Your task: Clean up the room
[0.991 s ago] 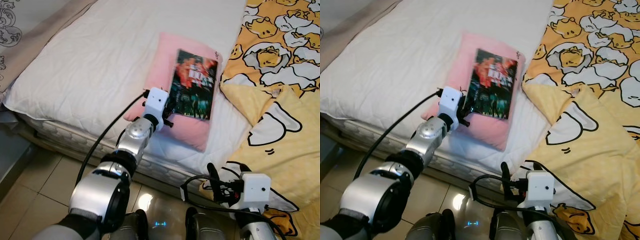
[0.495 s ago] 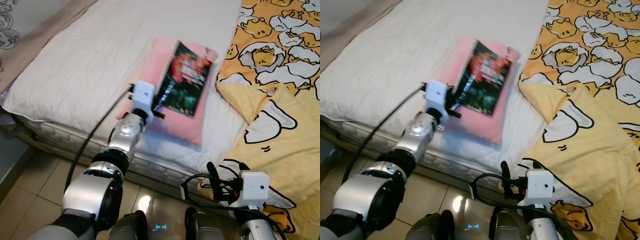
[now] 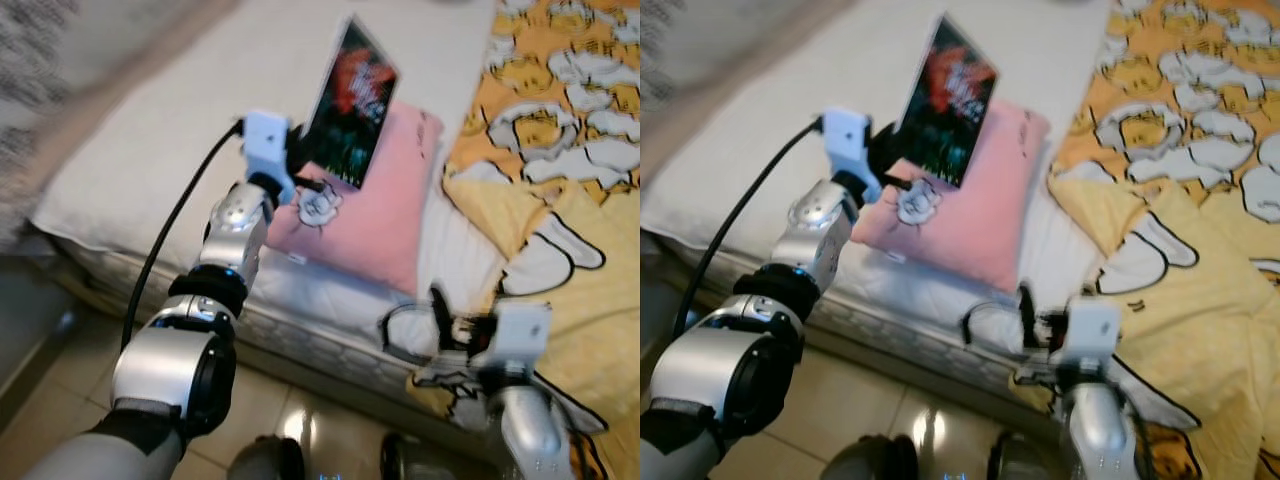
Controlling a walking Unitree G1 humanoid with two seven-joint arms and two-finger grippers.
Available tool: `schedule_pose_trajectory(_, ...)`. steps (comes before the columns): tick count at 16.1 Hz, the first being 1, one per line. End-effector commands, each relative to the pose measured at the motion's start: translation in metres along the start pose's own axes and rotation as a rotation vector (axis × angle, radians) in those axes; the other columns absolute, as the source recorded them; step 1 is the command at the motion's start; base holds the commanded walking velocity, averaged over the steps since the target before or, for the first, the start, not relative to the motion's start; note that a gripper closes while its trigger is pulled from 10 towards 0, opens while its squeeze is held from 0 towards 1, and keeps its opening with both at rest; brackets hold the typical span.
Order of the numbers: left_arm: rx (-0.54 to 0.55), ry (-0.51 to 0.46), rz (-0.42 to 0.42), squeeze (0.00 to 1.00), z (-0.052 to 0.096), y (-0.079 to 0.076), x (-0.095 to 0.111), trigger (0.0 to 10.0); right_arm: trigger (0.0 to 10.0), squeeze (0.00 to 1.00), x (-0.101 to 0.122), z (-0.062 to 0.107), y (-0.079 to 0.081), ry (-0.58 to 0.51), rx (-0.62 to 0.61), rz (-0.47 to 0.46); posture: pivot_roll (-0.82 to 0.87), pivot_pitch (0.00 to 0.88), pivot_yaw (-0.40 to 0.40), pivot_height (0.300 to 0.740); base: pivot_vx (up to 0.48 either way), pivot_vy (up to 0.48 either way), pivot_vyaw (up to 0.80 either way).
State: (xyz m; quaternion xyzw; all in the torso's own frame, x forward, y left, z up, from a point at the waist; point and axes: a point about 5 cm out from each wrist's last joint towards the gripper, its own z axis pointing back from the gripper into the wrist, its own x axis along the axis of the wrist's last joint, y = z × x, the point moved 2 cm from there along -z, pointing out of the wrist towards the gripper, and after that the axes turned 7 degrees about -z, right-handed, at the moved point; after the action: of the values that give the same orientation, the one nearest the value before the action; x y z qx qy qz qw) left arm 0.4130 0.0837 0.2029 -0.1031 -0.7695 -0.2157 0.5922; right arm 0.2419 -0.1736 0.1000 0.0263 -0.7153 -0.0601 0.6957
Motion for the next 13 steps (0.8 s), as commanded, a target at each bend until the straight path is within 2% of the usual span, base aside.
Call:
schedule_pose_trajectory(1,-0.045,-0.108,-0.064,0.00,-0.007,-0.005,0.025,0.0,10.0,0.00,0.006,-0.006,-0.013,-0.038,-0.063,0.000,-0.11,0.000,0.095,0.740,0.000,0.000,0.00)
schedule_pose_trajectory(2,-0.070,-0.127,-0.057,0.00,-0.007,-0.009,0.028,0.0,10.0,0.00,0.012,-0.012,-0.016,-0.069,-0.081,0.005,-0.11,0.000,0.103,0.740,0.000,0.000,0.00)
schedule_pose_trajectory(3,-0.097,-0.160,-0.039,0.00,-0.005,-0.012,0.033,0.0,10.0,0.00,0.028,-0.022,-0.022,-0.145,-0.125,0.009,-0.10,0.000,0.112,0.740,0.000,0.000,0.00)
schedule_pose_trajectory(4,-0.097,-0.160,-0.039,0.00,-0.005,-0.012,0.033,0.0,10.0,0.00,0.028,-0.022,-0.022,-0.145,-0.125,0.009,-0.10,0.000,0.112,0.740,0.000,0.000,0.00)
schedule_pose_trajectory(5,-0.082,-0.159,-0.034,0.00,-0.002,-0.008,0.034,0.0,10.0,0.00,0.043,-0.026,-0.030,-0.214,-0.187,0.001,-0.09,0.000,0.114,0.740,0.000,0.000,0.00)
schedule_pose_trajectory(6,-0.052,-0.130,-0.060,0.00,-0.001,-0.002,0.031,10.0,10.0,0.00,0.052,-0.026,-0.038,-0.258,-0.247,0.002,-0.08,0.000,0.109,0.740,0.000,0.000,0.00)
schedule_pose_trajectory(8,-0.022,-0.109,-0.082,0.00,-0.002,0.005,0.031,10.0,10.0,0.00,0.053,-0.027,-0.047,-0.274,-0.300,0.010,-0.06,0.000,0.105,0.740,0.000,0.000,0.00)
schedule_pose_trajectory(9,-0.014,-0.116,-0.039,0.00,0.000,0.009,0.030,10.0,10.0,0.00,0.041,-0.032,-0.044,-0.236,-0.284,0.002,-0.06,0.000,0.103,0.740,0.000,0.259,0.00)
schedule_pose_trajectory(11,-0.002,-0.090,-0.032,0.00,0.000,0.009,0.024,10.0,10.0,0.00,0.036,-0.042,-0.035,-0.218,-0.226,0.007,-0.07,0.000,0.101,0.740,0.000,0.480,0.00)
schedule_pose_trajectory(13,0.040,-0.022,0.029,0.00,0.004,0.006,0.006,10.0,10.0,0.00,0.032,-0.060,-0.012,-0.186,-0.085,0.001,-0.08,0.000,0.099,0.740,0.000,0.480,0.00)
